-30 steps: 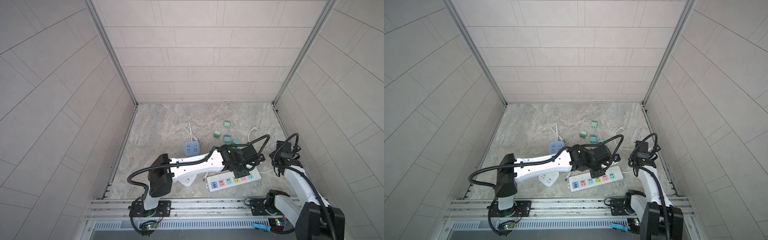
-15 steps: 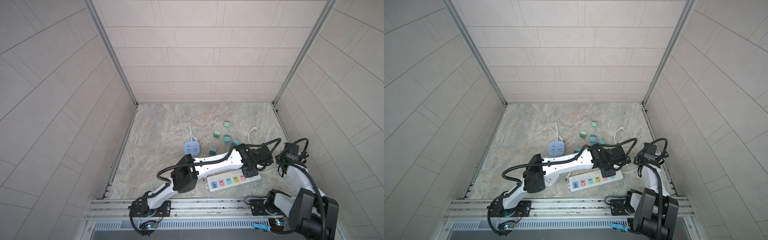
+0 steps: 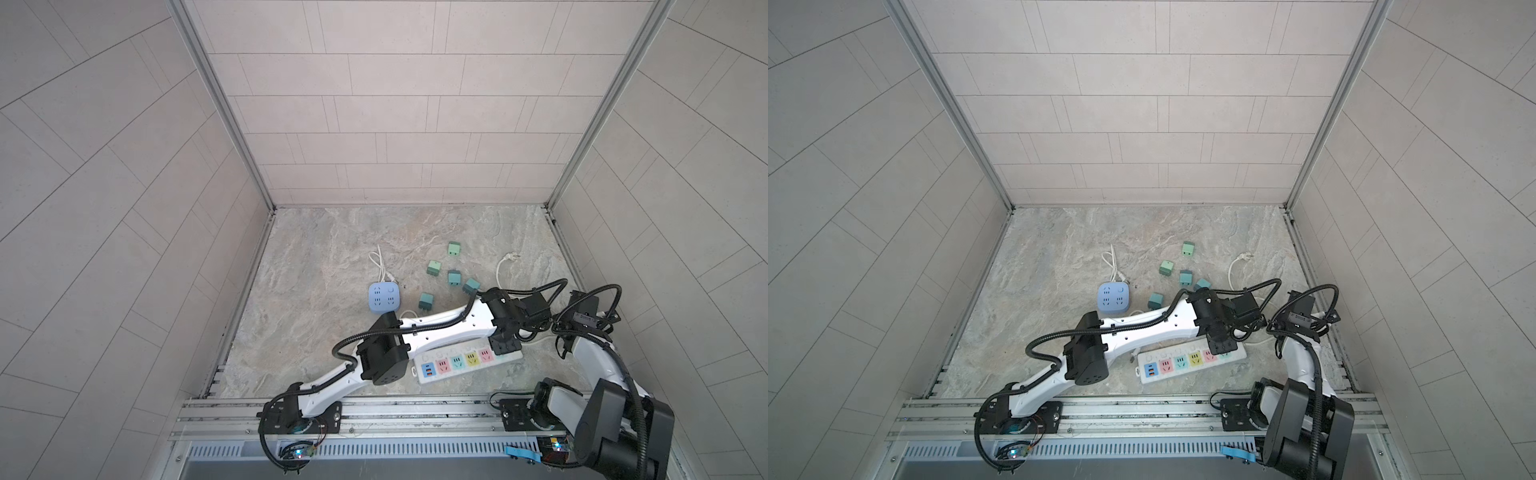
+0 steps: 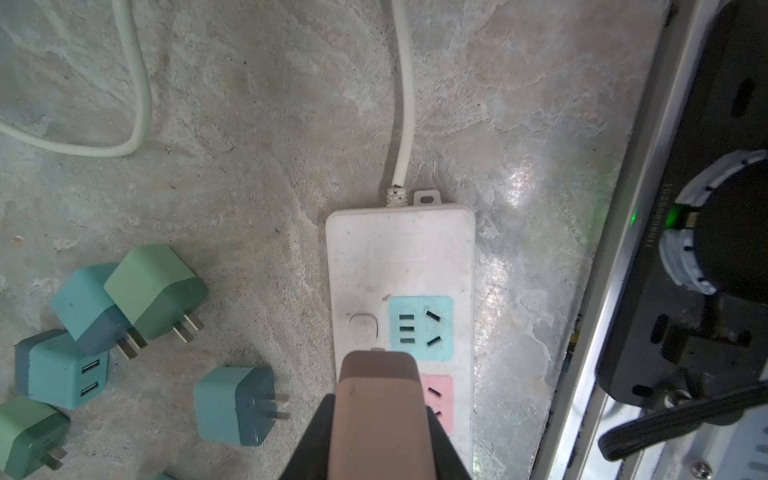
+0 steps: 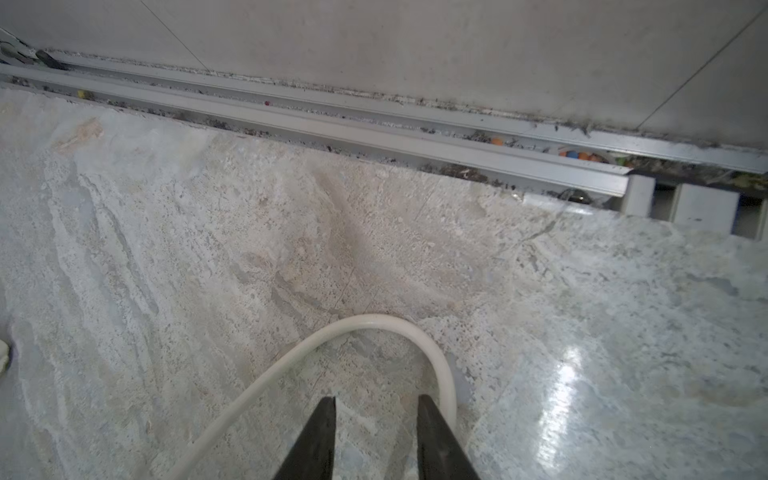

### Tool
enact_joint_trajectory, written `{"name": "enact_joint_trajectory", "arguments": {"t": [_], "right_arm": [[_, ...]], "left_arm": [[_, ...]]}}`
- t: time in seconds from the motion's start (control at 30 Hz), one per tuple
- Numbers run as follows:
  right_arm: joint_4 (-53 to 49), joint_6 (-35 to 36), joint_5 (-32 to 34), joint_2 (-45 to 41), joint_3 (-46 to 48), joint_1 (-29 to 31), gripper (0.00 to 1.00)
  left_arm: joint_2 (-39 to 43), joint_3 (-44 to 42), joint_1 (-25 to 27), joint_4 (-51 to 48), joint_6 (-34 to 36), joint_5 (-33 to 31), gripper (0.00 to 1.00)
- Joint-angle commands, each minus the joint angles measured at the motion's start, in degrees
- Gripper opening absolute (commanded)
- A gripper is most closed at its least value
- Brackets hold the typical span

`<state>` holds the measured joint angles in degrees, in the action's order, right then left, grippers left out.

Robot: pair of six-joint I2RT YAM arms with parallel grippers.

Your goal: Insert the plug

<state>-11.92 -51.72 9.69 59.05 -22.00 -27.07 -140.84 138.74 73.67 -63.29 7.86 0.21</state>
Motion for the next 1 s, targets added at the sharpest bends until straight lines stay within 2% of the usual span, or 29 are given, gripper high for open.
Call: {"name": "enact_joint_trajectory", "arguments": {"t": [0.0,0.07,0.17,0.23,0.4,0.43,0.5,0.7,0.97], "right_arm": [[-2.05,-0.81,1.38,-0.99,-0.21,-0.2,0.36],[-4.67,-1.8,0.58,-1.04,-0.97,-0.24,0.36],[-8.88,-2.07,-6.12,-1.32,-2.67,0.37,0.27],[-12.66,-1.49,-9.21,-2.25,-3.65,2.56,0.27],[-26.81,-4.49,-6.77,-5.26,-7.57,12.77,0.34],[-30.52,-5.81,-4.95,-6.19,-8.4,14.76,0.4],[-35.71,-7.42,-2.99,-8.14,-9.02,17.62,0.41],[-36.86,-4.28,-6.29,-14.01,-5.14,21.44,0.41],[-34.44,-5.22,-10.09,-11.16,-2.09,24.95,0.45]], "left_arm": [[-1.01,3.2,-0.02,-3.74,-0.58,-0.38,0.0],[1.27,2.32,-0.72,-5.38,-1.71,-0.18,0.0],[12.38,-12.14,-2.65,0.94,-3.57,-2.65,0.0],[21.75,-24.3,-4.02,7.28,-4.46,-4.29,0.0],[41.16,-48.82,-5.3,20.93,-6.79,-0.25,0.0],[44.39,-53.3,-5.29,24.69,-7.45,0.11,0.0],[49.25,-60.24,-5.28,29.09,-8.12,0.38,0.0],[55.25,-68.81,-5.3,31.75,-9.79,-1.02,0.0],[54.59,-67.58,-5.32,30.37,-9.45,-0.35,0.0]]}}
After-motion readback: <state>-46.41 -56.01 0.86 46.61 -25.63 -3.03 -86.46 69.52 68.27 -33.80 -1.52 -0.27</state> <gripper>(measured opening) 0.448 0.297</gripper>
